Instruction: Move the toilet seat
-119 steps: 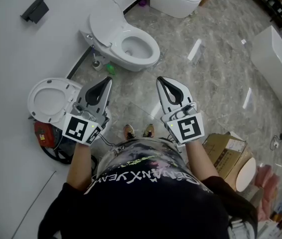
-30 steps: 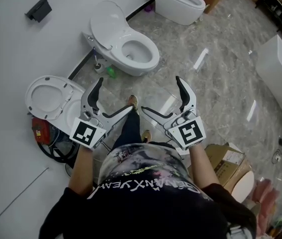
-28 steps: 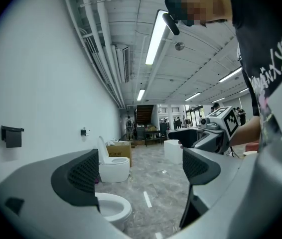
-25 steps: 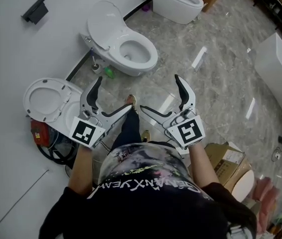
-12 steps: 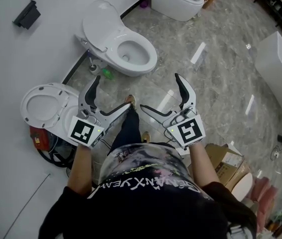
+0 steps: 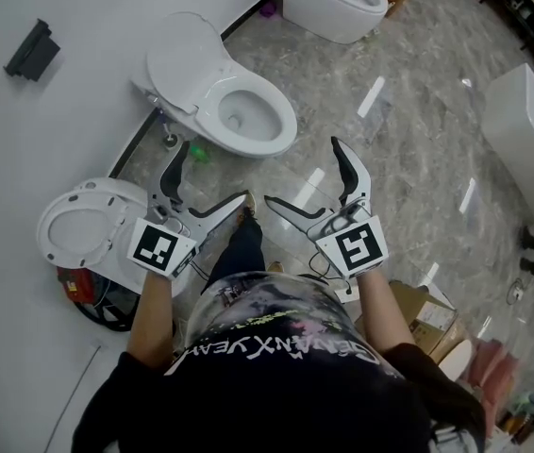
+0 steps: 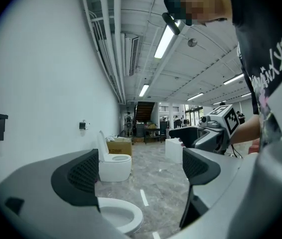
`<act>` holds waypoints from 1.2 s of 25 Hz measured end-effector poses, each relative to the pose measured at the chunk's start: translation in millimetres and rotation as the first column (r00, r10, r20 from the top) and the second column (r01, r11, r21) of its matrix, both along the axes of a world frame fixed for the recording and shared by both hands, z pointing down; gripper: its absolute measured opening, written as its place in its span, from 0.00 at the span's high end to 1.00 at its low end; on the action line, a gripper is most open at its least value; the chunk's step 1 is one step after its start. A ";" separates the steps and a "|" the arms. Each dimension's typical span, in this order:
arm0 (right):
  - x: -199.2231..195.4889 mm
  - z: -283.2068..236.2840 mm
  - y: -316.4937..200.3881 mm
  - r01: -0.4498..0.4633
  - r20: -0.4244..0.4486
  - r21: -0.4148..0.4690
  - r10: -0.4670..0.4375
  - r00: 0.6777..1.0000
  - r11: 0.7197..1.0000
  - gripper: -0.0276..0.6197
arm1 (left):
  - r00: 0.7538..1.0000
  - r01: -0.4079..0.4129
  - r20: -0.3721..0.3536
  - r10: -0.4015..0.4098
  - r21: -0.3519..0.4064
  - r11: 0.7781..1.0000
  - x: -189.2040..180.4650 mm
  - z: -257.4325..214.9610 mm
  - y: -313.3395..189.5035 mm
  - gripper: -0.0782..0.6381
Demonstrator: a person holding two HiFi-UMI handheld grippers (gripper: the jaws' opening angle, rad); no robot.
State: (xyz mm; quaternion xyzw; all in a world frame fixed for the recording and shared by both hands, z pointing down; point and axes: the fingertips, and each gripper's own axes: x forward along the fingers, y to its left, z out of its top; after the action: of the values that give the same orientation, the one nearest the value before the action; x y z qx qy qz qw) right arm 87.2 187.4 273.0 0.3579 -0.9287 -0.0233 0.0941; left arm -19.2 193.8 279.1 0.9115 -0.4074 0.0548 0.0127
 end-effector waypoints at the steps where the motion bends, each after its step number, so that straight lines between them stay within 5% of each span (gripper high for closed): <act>1: -2.8 -0.2 -9.8 -0.003 -0.001 -0.002 0.003 1.000 1.000 0.05 | 1.000 -0.003 -0.001 0.003 -0.002 1.000 -2.4 0.0 -10.0 0.18; 16: -53.1 3.2 -134.6 -0.035 -0.040 -0.032 0.034 0.999 0.999 0.05 | 1.000 -0.025 -0.008 0.025 -0.051 0.998 -53.9 13.2 -133.8 0.18; 30: -57.9 3.6 -176.5 -0.035 -0.038 -0.031 0.034 0.999 0.999 0.06 | 1.000 -0.027 -0.005 0.027 -0.046 0.999 -56.6 12.4 -177.7 0.18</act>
State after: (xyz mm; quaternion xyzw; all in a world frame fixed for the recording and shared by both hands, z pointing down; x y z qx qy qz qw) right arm 29.4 11.0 276.6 0.3720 -0.9207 -0.0137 0.1172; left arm -75.8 16.1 291.5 0.9166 -0.3936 0.0624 0.0337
